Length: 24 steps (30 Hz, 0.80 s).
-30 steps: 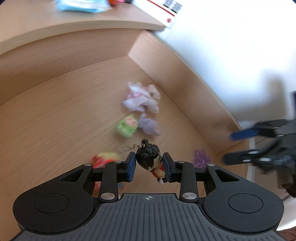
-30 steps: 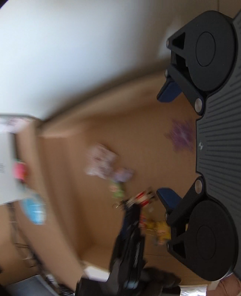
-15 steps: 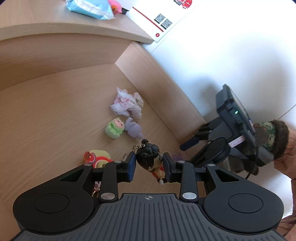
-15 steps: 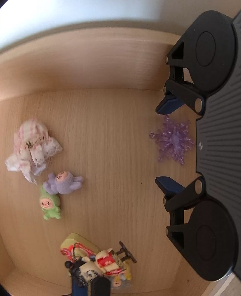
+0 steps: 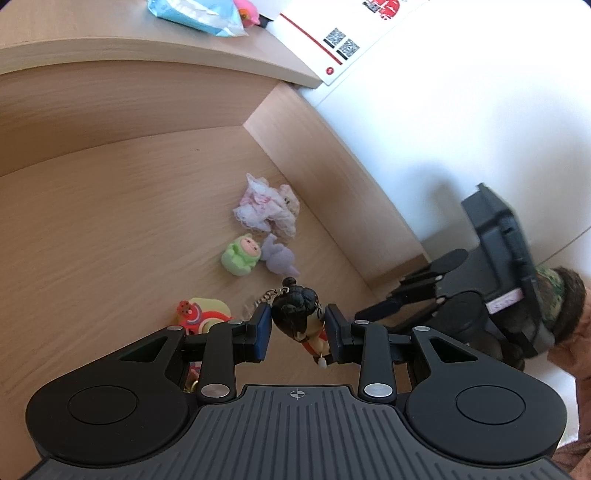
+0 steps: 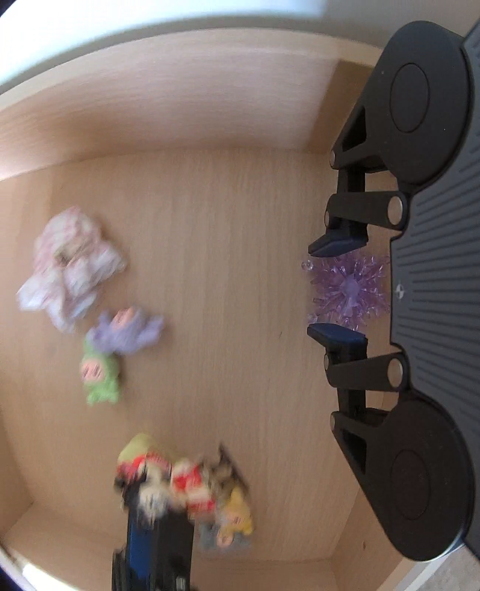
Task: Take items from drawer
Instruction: 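Grasp the purple snowflake with the right tool while the left tool holds the doll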
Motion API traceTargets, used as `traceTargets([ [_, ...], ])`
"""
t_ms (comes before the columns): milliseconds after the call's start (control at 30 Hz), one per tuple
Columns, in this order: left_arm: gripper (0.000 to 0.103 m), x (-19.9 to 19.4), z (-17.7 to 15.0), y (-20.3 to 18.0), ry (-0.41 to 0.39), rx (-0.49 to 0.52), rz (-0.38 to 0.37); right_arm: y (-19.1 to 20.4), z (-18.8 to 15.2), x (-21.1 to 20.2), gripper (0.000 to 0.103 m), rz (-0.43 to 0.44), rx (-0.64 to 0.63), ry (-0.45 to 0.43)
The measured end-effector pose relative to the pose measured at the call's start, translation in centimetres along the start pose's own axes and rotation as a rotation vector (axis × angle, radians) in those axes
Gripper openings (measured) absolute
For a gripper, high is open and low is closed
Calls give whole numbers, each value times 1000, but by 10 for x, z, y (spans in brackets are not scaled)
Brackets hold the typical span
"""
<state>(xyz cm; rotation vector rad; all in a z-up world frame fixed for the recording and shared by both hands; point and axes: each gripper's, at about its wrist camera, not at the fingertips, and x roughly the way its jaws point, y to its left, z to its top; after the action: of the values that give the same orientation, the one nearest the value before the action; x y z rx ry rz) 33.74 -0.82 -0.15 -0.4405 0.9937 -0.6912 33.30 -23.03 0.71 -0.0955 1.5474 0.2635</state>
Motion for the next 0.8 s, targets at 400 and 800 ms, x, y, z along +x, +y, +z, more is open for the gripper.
traceTargets([
  [400,35,-1,1,7,-8,-32,19,21,13,-21,80,97,63,-196],
  [800,35,0,3,13,1,-56,25,48,20,17,81,60,-19,-107],
])
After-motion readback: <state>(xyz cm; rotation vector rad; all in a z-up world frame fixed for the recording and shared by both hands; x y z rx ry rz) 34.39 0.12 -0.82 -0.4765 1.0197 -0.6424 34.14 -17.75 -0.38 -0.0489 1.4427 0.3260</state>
